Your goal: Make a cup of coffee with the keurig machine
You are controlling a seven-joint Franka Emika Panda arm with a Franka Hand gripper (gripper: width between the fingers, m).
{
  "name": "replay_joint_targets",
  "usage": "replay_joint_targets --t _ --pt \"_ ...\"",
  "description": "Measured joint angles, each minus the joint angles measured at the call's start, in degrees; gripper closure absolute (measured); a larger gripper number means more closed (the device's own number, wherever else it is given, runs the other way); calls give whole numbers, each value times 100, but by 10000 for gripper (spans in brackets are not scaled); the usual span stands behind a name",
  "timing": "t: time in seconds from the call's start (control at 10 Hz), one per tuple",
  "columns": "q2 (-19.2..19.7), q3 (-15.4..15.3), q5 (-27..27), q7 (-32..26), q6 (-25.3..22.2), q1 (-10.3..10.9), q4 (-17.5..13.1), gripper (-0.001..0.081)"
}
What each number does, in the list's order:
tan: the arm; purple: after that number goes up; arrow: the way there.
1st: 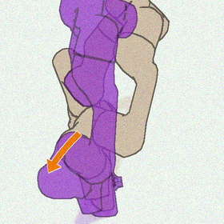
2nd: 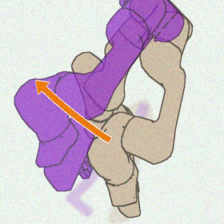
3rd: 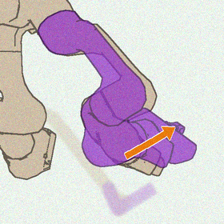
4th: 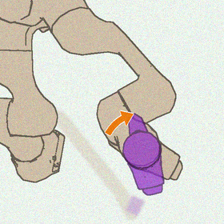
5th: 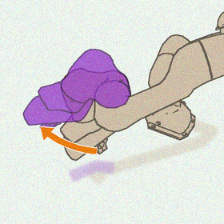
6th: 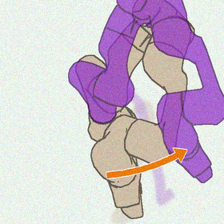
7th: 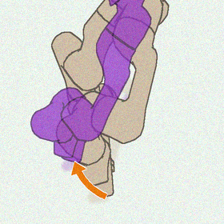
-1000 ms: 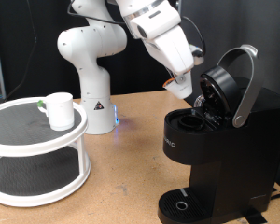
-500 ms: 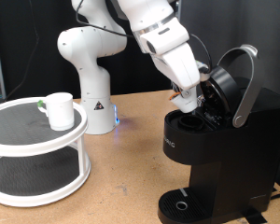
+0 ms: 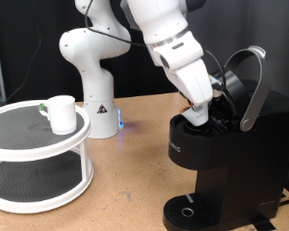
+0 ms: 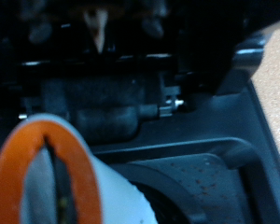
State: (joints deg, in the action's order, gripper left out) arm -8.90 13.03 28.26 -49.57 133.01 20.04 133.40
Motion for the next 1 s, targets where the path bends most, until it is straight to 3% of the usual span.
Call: replay_joint_targets --t 0.9,1.0 --pt "310 -41 -248 249 -30 -2 -193 706" --pt "327 -43 -248 249 -33 -2 -191 559"
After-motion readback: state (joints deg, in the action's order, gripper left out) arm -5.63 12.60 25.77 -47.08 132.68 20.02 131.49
